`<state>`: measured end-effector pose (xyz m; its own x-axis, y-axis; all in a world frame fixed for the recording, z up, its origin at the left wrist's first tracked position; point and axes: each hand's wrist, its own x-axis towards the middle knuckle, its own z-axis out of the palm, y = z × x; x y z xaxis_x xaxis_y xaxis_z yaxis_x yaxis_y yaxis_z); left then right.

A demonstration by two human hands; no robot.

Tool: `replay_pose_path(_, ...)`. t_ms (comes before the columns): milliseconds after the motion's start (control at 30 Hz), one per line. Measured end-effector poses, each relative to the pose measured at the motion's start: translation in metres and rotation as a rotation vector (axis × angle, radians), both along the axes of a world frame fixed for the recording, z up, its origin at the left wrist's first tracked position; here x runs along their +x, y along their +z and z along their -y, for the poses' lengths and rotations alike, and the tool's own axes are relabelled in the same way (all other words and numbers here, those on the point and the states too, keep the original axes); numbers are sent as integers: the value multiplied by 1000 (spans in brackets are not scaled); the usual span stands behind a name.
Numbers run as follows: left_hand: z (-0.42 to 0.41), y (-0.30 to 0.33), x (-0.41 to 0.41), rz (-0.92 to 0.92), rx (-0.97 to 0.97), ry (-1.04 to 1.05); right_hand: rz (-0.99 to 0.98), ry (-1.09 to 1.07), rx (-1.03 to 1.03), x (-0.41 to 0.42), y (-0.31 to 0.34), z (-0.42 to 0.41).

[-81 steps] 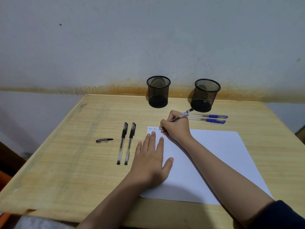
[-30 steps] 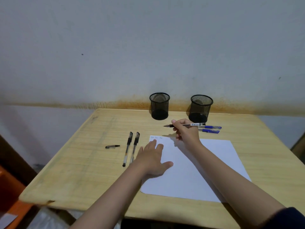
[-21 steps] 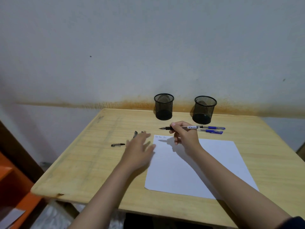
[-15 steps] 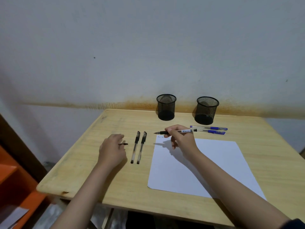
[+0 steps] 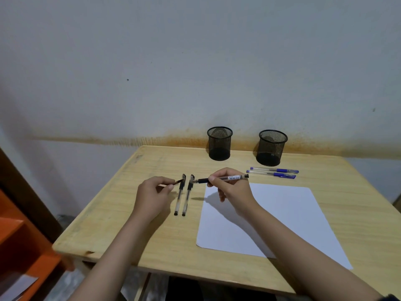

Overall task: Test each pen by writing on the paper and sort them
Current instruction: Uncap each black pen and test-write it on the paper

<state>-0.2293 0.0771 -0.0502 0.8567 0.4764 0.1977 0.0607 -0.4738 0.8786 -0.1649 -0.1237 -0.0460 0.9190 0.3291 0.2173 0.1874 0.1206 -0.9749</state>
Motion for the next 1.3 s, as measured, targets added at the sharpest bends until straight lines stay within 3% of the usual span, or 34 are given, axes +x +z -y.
replay_pose_path(300,27,21,1,132,25,-200,54,-24,-26,-8,6,0)
replay_pose_path(633,32,23,3,233,68,-274,185,-35,12,-24,11,2)
replay_pose_path(767,20,20,8,236,42,-358,273,115,-130,-25,9,5)
replay_pose_path(900,7,17,17,213,70,-405,75,267,-179,-18,12,3)
replay_pose_path(1133,6,-1,24,134,52,-310,-142,164,-195,-15,6,-20)
replay_pose_path(1300,-32,-32,19,-102,310,-197,-203,-7,-274,4,-1,-28)
